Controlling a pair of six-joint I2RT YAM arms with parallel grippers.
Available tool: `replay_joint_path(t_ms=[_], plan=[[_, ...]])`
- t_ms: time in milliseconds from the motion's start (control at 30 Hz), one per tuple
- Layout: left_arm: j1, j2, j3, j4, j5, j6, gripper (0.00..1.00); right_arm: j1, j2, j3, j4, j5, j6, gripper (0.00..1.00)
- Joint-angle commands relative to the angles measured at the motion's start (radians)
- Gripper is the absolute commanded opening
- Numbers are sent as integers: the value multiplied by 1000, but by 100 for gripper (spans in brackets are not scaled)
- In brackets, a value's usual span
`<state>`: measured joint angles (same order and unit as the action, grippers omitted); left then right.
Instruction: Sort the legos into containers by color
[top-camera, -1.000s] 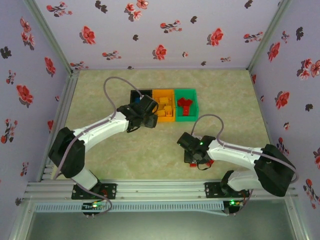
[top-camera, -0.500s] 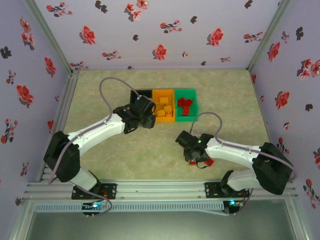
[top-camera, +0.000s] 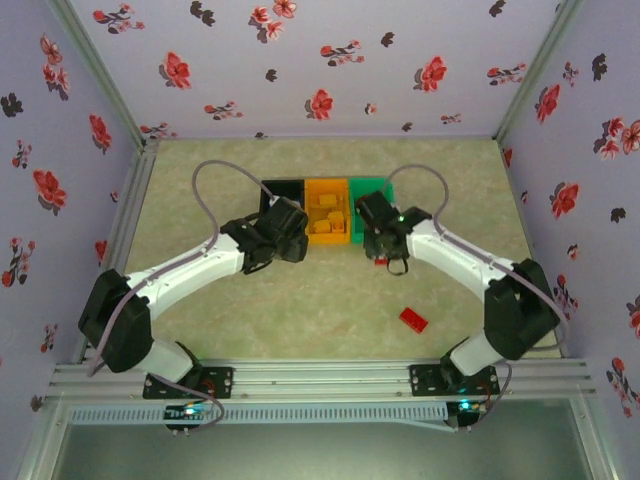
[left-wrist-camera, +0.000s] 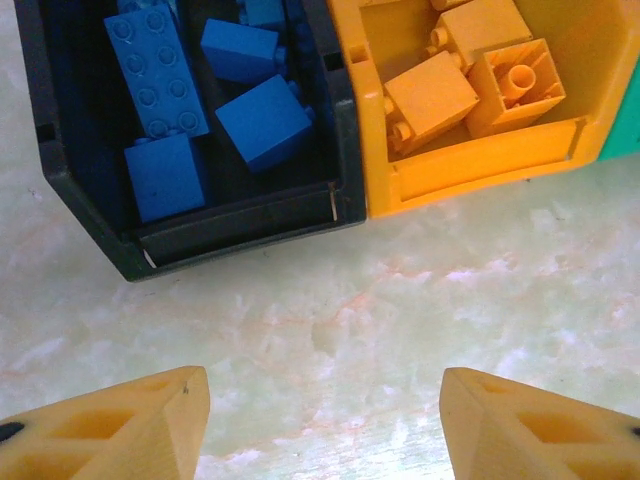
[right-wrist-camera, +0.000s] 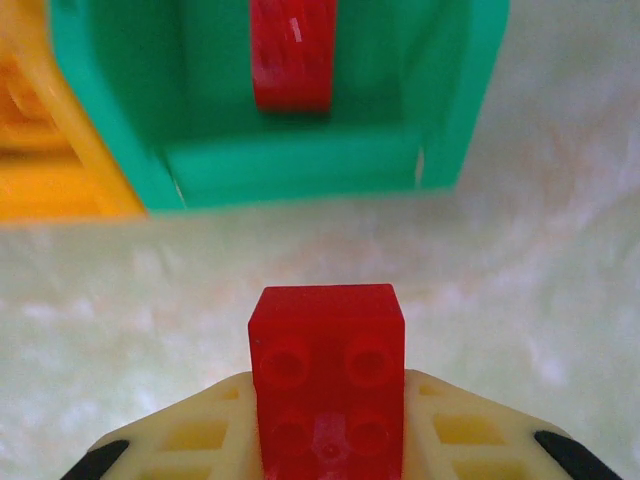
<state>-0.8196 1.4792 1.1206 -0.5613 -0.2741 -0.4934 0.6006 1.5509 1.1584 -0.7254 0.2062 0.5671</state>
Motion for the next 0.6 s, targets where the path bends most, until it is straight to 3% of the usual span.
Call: replay_joint_path(t_ms=[0,333,467,567], plan=[[-13,-32,-9,-24,-9,-20,63,-56,74,126,3,-6,-125,25],[-34,-36,14,-83,-9,-5,63,-169,396,500,-52,-121,-219,26],[-49,-36,13,-88,-8,-4,64,-180,471,599,-102,-149,-222,43],[-67,-29,20,-89,4,0,64,-180,449,579,-93,-150,-218,51]])
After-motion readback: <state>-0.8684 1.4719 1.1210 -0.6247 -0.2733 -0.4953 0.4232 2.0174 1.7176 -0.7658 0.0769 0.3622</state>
